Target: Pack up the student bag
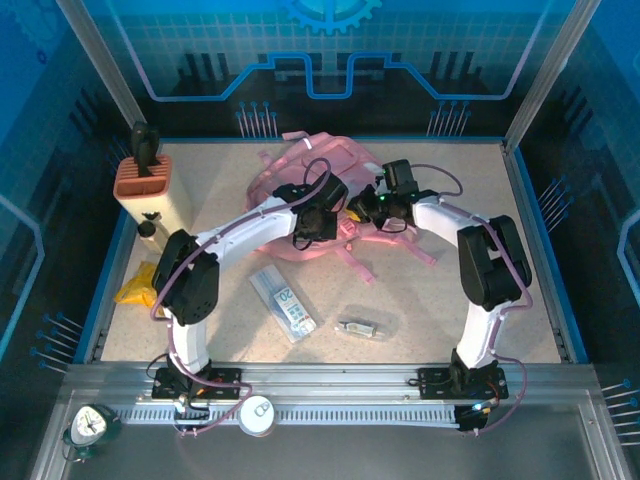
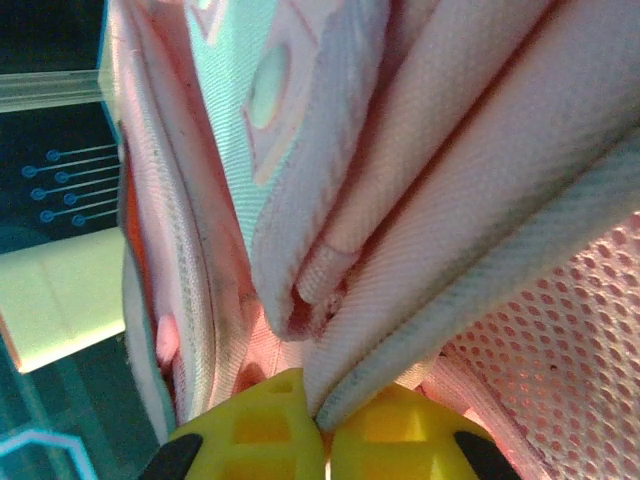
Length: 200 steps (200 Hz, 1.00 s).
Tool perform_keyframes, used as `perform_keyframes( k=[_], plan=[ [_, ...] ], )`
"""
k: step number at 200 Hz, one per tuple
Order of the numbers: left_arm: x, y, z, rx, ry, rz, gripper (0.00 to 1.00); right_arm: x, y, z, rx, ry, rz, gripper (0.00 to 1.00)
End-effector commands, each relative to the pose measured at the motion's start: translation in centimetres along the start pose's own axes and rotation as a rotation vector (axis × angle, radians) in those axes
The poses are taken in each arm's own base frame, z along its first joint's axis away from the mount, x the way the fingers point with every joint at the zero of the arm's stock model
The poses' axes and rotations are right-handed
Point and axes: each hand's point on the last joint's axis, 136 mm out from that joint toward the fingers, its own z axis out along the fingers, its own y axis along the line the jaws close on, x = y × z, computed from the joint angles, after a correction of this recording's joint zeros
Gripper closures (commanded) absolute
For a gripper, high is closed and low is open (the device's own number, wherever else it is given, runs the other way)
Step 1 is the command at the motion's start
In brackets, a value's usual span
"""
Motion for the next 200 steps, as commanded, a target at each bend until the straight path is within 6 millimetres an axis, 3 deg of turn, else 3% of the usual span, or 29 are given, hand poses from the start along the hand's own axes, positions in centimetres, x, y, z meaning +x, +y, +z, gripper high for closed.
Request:
perform_keyframes(
  k=[1,33,55,79,95,124,145,178,200],
  plan=[
    [2.6,8.0,-1.8,-0.268,0.072,0.050,1.00,-6.5,-0.4,-5.0,0.010,-0.229,-0.024,1.00],
    [2.1,11.3,-2.1,-0.255,0.044,-0.036,1.00,-7.5,-0.5,-6.2,0.027,-0.251,-0.039,1.00],
    [1.3,11.8,-2.7,-0.203,0.012,-0.093,1.00,-7.7,-0.1,-6.2,0.034,-0.246,-0.051,1.00],
    [1.2,8.6,-2.5,-0.071,0.001,-0.098,1.00,-6.5,1.4,-5.7,-0.008,-0.217,-0.070,1.00],
    [1.4,6.2,-1.8,-0.027,0.002,-0.074,0.93,-5.1,2.5,-5.0,-0.045,-0.185,-0.062,1.00],
    [1.9,3.8,-0.2,-0.025,0.035,-0.051,0.83,-2.9,4.1,-4.0,-0.124,-0.139,-0.015,1.00],
    [2.5,3.2,-0.1,-0.005,0.054,-0.052,0.70,-2.1,5.1,-3.9,-0.148,-0.115,-0.007,1.00],
    [2.2,3.2,-2.8,0.044,0.005,-0.131,0.58,-1.6,6.2,-4.5,-0.189,-0.110,-0.007,1.00],
    [2.1,2.1,-2.8,0.135,0.018,-0.196,0.52,-1.3,7.1,-4.8,-0.206,-0.110,-0.024,1.00]
  ],
)
